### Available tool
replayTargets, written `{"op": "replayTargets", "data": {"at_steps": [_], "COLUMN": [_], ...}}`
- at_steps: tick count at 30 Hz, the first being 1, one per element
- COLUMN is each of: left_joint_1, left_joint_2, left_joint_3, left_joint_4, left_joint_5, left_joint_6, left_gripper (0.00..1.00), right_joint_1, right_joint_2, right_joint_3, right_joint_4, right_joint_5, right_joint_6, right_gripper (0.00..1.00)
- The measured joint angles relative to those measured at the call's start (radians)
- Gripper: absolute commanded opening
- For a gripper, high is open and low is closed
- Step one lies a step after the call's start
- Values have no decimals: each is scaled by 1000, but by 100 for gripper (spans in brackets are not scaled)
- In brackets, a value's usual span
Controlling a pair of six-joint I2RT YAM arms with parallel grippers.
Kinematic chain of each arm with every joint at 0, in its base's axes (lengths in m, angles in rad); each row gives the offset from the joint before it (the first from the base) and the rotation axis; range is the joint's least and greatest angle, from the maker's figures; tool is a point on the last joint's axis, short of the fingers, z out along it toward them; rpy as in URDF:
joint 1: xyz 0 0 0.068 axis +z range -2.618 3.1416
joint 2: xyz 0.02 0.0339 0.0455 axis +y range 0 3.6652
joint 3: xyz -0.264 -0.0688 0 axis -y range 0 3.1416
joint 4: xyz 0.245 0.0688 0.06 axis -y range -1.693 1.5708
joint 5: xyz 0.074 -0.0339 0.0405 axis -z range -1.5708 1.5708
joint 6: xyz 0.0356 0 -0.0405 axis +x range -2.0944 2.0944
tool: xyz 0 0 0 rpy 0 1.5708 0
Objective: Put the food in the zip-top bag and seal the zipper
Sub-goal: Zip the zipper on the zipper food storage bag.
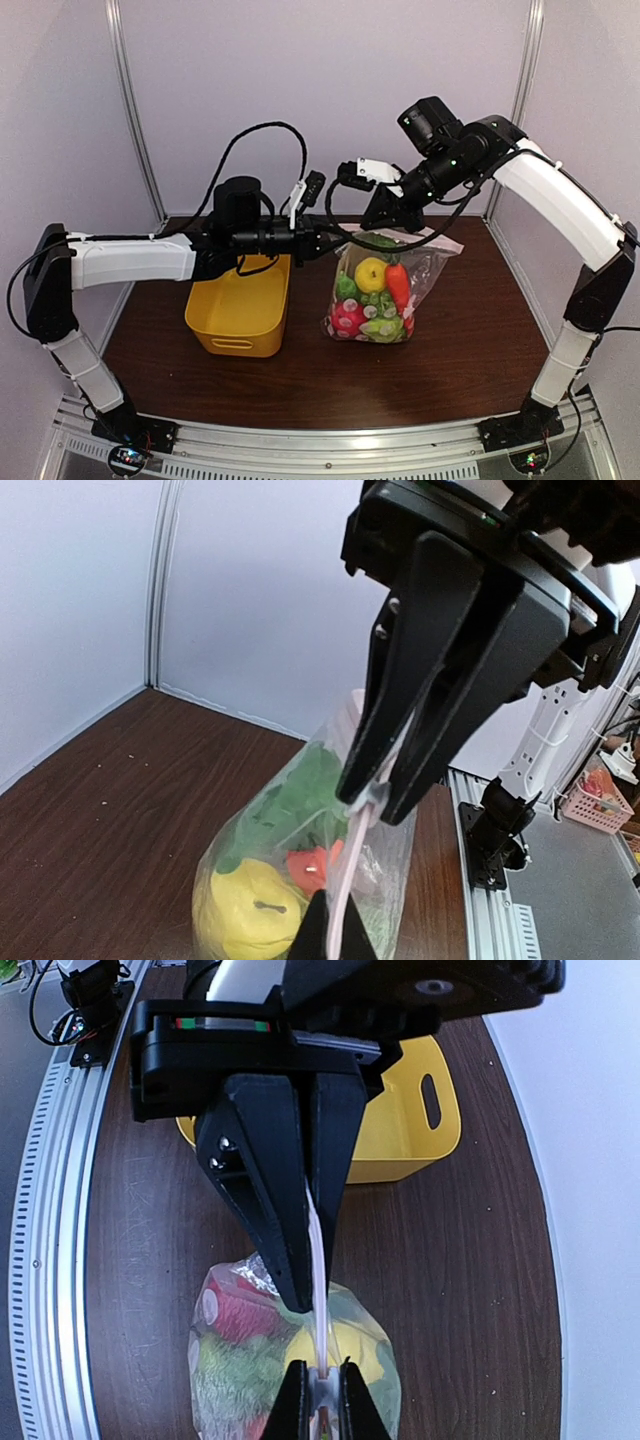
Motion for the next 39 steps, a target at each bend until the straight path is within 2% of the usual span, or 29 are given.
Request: {"op": "replayTargets", "data": {"at_steps": [11,26,39], "left_joint_1": [13,35,37], "left_joint_2": [-104,-129,-129], "left_joint_3": [-78,-105,-105], "left_joint_4": [-48,-78,-85], "left_joint_5": [-92,-127,-127], "left_joint_6": [54,87,87], "left_gripper": [0,0,0], "right_joint_1": [-111,-270,-311], "right_joint_2": [13,-92,-122], "right_joint_3": [43,-76,-129], "right_joint_4": [-89,-124,-126], "right_joint_5": [-15,-8,13], "right_joint_6": [-44,-75,-84], "right_gripper": [0,0,0]}}
